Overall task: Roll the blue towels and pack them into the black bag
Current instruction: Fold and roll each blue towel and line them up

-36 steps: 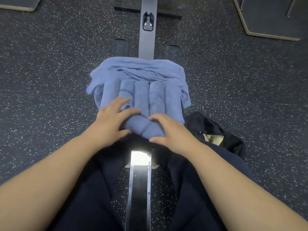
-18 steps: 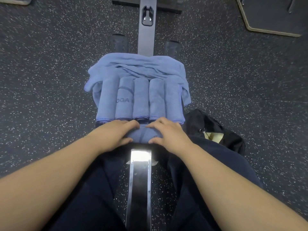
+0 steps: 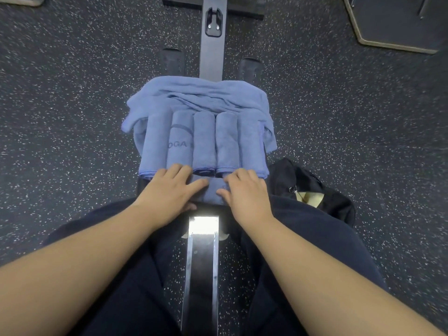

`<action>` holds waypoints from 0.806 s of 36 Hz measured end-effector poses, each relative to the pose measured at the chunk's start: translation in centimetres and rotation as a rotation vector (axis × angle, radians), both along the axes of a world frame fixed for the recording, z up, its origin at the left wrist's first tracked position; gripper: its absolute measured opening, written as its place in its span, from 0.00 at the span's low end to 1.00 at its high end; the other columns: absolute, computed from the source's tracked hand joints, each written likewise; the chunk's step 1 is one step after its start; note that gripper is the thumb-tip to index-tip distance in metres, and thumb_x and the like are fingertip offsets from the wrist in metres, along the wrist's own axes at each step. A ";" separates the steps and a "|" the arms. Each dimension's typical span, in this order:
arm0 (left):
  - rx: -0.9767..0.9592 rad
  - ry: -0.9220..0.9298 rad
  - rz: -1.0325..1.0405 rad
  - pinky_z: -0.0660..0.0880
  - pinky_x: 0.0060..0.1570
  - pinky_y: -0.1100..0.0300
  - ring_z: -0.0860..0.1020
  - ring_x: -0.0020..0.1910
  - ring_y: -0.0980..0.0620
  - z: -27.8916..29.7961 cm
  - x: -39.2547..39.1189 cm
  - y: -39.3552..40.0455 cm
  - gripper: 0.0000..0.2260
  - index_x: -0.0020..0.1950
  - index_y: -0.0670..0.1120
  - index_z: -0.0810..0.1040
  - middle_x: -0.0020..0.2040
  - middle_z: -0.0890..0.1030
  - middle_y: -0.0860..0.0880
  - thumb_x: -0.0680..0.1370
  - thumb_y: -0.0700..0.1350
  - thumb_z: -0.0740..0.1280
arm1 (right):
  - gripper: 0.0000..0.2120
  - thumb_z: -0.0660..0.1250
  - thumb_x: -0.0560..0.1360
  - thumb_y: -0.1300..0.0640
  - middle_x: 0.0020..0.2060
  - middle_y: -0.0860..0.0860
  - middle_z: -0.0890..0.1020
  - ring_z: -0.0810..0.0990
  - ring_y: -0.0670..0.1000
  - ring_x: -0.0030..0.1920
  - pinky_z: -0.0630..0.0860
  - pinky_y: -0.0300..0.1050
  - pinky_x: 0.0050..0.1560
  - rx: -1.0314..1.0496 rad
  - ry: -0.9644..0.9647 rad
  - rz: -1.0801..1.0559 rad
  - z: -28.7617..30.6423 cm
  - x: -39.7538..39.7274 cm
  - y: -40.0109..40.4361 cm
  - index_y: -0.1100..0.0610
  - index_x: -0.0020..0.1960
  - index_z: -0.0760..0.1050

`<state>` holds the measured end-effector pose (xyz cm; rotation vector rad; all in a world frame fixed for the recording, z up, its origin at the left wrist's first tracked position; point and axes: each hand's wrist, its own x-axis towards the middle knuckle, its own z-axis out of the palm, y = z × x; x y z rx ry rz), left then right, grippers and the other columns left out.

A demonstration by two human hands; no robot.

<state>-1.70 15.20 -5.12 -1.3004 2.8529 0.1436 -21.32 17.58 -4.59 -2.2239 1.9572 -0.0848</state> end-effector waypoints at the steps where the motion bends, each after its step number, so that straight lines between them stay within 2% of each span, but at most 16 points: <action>1: 0.006 -0.021 0.005 0.73 0.39 0.51 0.72 0.46 0.43 0.0 -0.1 0.0 0.34 0.60 0.51 0.71 0.46 0.74 0.44 0.58 0.53 0.80 | 0.15 0.74 0.69 0.48 0.45 0.54 0.78 0.77 0.58 0.47 0.72 0.49 0.44 -0.063 -0.012 -0.017 -0.2 0.1 0.1 0.56 0.49 0.79; 2: 0.001 -0.039 0.011 0.72 0.40 0.51 0.73 0.45 0.43 -0.1 -0.2 0.0 0.34 0.59 0.51 0.71 0.46 0.74 0.44 0.57 0.51 0.81 | 0.15 0.78 0.64 0.50 0.41 0.54 0.78 0.77 0.58 0.42 0.73 0.48 0.38 -0.106 -0.026 -0.030 -0.4 0.3 0.3 0.57 0.44 0.79; 4: -0.037 -0.064 0.025 0.70 0.40 0.51 0.74 0.44 0.42 -0.3 -0.4 0.0 0.32 0.59 0.50 0.71 0.45 0.74 0.43 0.59 0.45 0.80 | 0.15 0.80 0.61 0.54 0.38 0.53 0.77 0.76 0.57 0.37 0.73 0.47 0.34 -0.154 -0.034 -0.018 -0.6 0.7 0.5 0.57 0.41 0.77; 6: -0.088 -0.072 0.025 0.70 0.40 0.50 0.74 0.42 0.42 -0.5 -0.7 0.1 0.25 0.57 0.49 0.73 0.44 0.73 0.42 0.62 0.39 0.75 | 0.14 0.79 0.62 0.55 0.37 0.53 0.76 0.76 0.56 0.37 0.73 0.46 0.34 -0.192 -0.018 0.010 -0.7 1.0 0.7 0.56 0.41 0.76; 9: -0.118 -0.080 0.038 0.70 0.39 0.50 0.74 0.42 0.41 -0.5 -0.9 0.1 0.16 0.55 0.47 0.77 0.43 0.73 0.41 0.69 0.40 0.61 | 0.16 0.77 0.61 0.52 0.40 0.53 0.76 0.76 0.55 0.40 0.74 0.47 0.38 -0.163 0.009 0.027 -0.9 1.2 1.1 0.56 0.44 0.76; 10: -0.118 -0.082 0.041 0.70 0.39 0.50 0.74 0.42 0.41 -0.6 -1.0 0.1 0.16 0.55 0.46 0.77 0.43 0.74 0.41 0.70 0.40 0.59 | 0.19 0.77 0.60 0.51 0.41 0.53 0.76 0.76 0.55 0.42 0.74 0.47 0.40 -0.140 0.015 0.038 -1.1 1.2 1.2 0.57 0.45 0.75; 12: -0.120 -0.089 0.039 0.70 0.38 0.50 0.74 0.41 0.41 -0.8 -1.0 0.0 0.17 0.57 0.46 0.75 0.43 0.74 0.40 0.69 0.39 0.63 | 0.22 0.78 0.57 0.54 0.43 0.53 0.77 0.76 0.55 0.44 0.74 0.47 0.44 -0.127 0.051 0.057 -1.4 1.2 1.3 0.57 0.47 0.75; 15: -0.115 -0.086 0.046 0.71 0.37 0.51 0.74 0.40 0.41 -0.9 -1.0 -0.1 0.24 0.60 0.47 0.70 0.43 0.75 0.39 0.65 0.37 0.67 | 0.16 0.71 0.59 0.64 0.42 0.53 0.77 0.77 0.56 0.43 0.75 0.47 0.44 -0.183 0.070 0.063 -1.8 1.2 1.0 0.58 0.47 0.76; 17: -0.095 -0.075 0.061 0.71 0.37 0.51 0.74 0.39 0.41 -1.0 -1.0 -0.1 0.27 0.60 0.47 0.68 0.42 0.75 0.39 0.63 0.36 0.70 | 0.13 0.67 0.61 0.64 0.40 0.53 0.77 0.77 0.56 0.42 0.76 0.47 0.44 -0.200 0.054 0.070 -1.8 1.4 0.7 0.58 0.46 0.76; 19: -0.075 -0.065 0.068 0.71 0.37 0.50 0.73 0.39 0.41 -1.1 -0.9 -0.2 0.28 0.60 0.46 0.69 0.41 0.74 0.39 0.62 0.37 0.72 | 0.12 0.66 0.62 0.65 0.40 0.54 0.78 0.77 0.56 0.42 0.77 0.48 0.44 -0.201 0.036 0.085 -1.8 1.5 0.6 0.59 0.46 0.76; 21: -0.072 -0.056 0.069 0.71 0.37 0.50 0.72 0.39 0.41 -1.1 -0.6 -0.2 0.24 0.59 0.46 0.69 0.40 0.74 0.39 0.64 0.41 0.69 | 0.14 0.70 0.60 0.66 0.40 0.54 0.78 0.77 0.56 0.42 0.76 0.48 0.44 -0.182 0.019 0.094 -1.9 1.6 0.6 0.59 0.46 0.77; 23: -0.076 -0.061 0.071 0.70 0.37 0.51 0.71 0.39 0.42 -1.2 -0.5 -0.2 0.20 0.59 0.45 0.70 0.39 0.74 0.40 0.67 0.47 0.61 | 0.17 0.72 0.59 0.66 0.41 0.54 0.79 0.78 0.56 0.43 0.76 0.48 0.45 -0.174 0.020 0.100 -2.1 1.7 0.6 0.60 0.47 0.77; 25: -0.083 -0.076 0.081 0.66 0.39 0.50 0.71 0.41 0.42 -1.3 -0.3 -0.1 0.21 0.61 0.45 0.70 0.41 0.75 0.40 0.69 0.48 0.55 | 0.17 0.71 0.59 0.65 0.41 0.54 0.79 0.78 0.56 0.43 0.76 0.47 0.46 -0.176 0.033 0.101 -2.2 1.7 0.5 0.59 0.48 0.77; 29: -0.137 -0.049 0.077 0.64 0.46 0.49 0.74 0.51 0.39 -1.1 -0.6 0.4 0.23 0.65 0.42 0.74 0.56 0.76 0.38 0.71 0.43 0.55 | 0.15 0.59 0.64 0.62 0.41 0.52 0.79 0.77 0.55 0.43 0.75 0.47 0.46 -0.221 0.076 0.101 -2.4 1.7 0.6 0.59 0.49 0.77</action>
